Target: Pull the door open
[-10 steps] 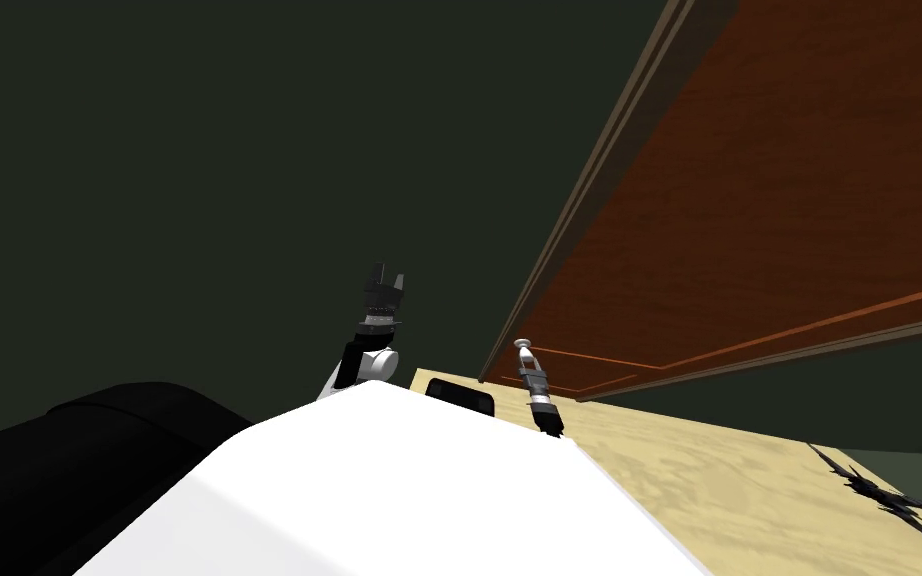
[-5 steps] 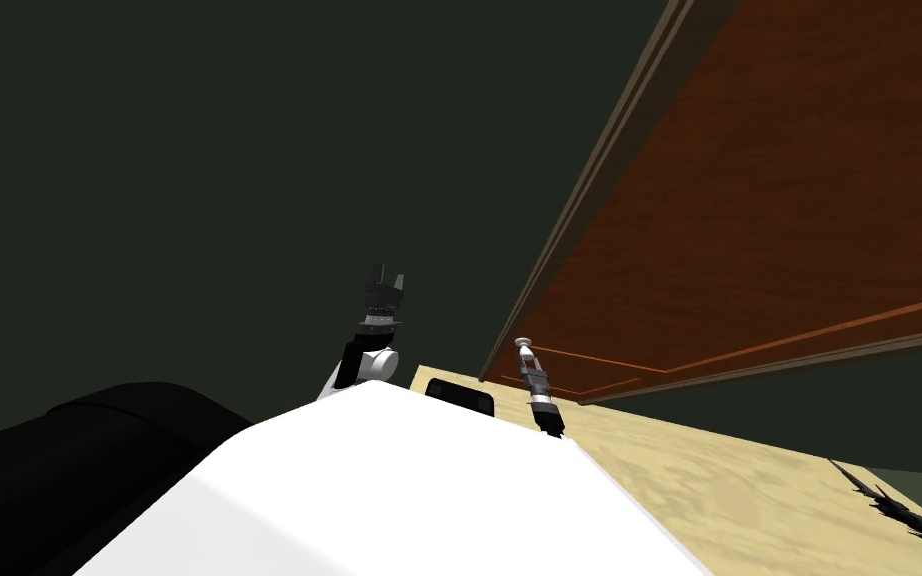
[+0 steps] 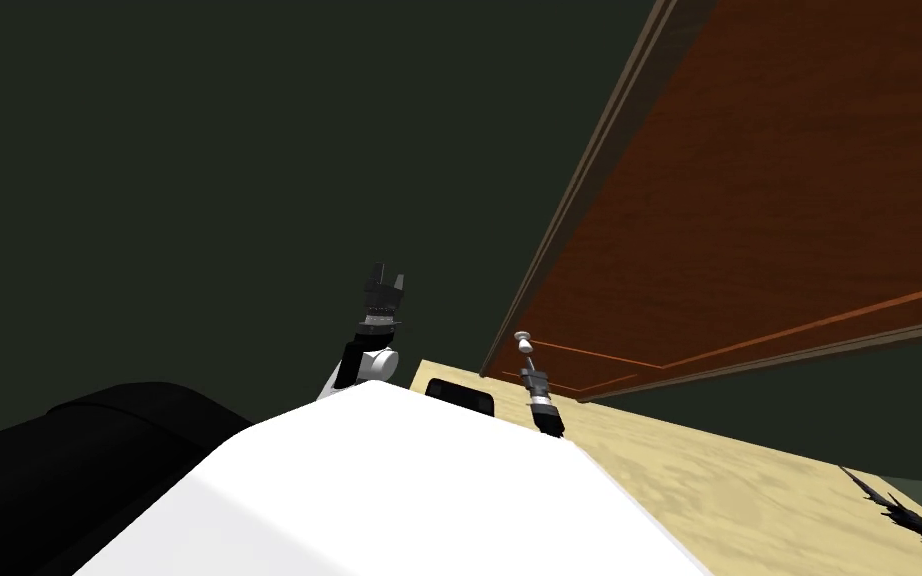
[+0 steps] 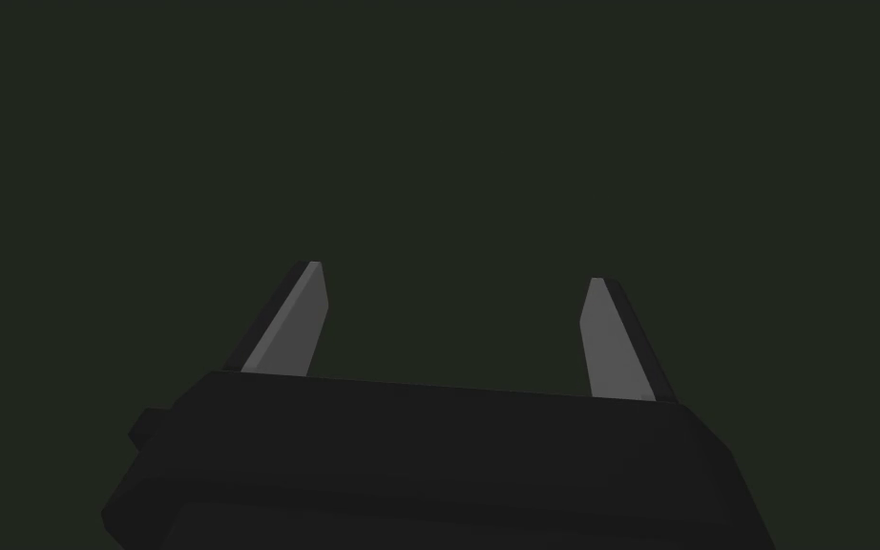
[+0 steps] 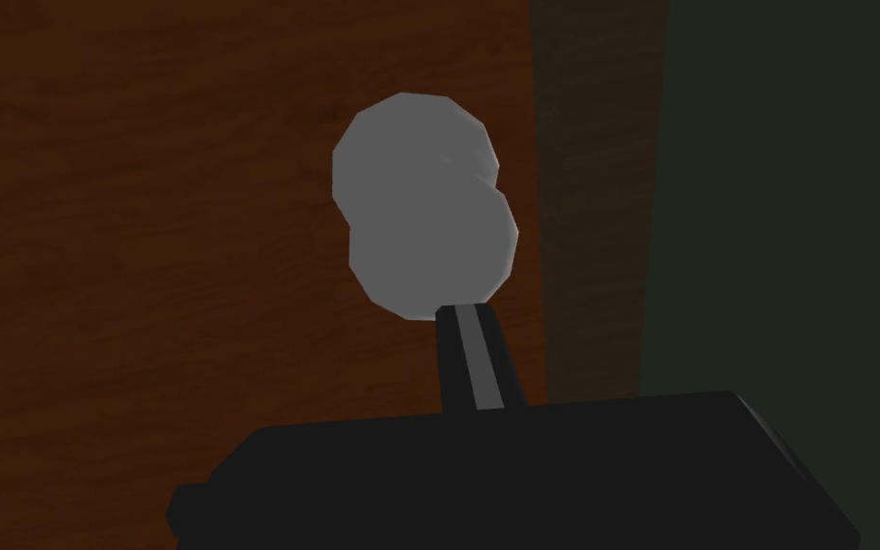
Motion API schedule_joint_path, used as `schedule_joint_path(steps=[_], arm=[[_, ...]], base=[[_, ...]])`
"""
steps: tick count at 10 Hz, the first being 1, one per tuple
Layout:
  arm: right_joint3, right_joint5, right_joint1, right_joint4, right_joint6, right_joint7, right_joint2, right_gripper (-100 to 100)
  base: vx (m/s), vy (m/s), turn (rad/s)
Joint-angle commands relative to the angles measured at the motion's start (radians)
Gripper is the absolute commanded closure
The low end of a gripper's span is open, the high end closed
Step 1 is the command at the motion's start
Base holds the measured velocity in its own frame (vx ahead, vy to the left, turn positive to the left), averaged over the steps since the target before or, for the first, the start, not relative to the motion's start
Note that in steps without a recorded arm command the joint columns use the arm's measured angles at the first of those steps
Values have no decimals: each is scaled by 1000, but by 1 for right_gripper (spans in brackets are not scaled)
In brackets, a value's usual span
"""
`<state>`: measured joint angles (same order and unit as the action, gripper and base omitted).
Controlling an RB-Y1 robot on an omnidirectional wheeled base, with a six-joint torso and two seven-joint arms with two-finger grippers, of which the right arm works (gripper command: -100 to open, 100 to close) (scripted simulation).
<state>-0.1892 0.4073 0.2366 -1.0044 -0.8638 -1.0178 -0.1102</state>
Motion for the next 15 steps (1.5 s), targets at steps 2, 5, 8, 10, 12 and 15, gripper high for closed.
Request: schedule_joint_path(steps=[2,5,8,10,12,15], arm=[[-4,17,20,-14,-6,-48,14,-100],[-7,39,51,-43,-9,-105,36,-100],[-30,21,31,-18,-10,-104,25,-100],[-44,12,20,-4,-12,-110,25,-100],[-57,3,10,9,-13,-116,26,-100],[-63,0,6,13,-13,-118,27,-100]], base=[[-151,-11,-54],[-105,5,-126],[29,2,141],[184,13,112],[188,-15,47],[153,10,4]])
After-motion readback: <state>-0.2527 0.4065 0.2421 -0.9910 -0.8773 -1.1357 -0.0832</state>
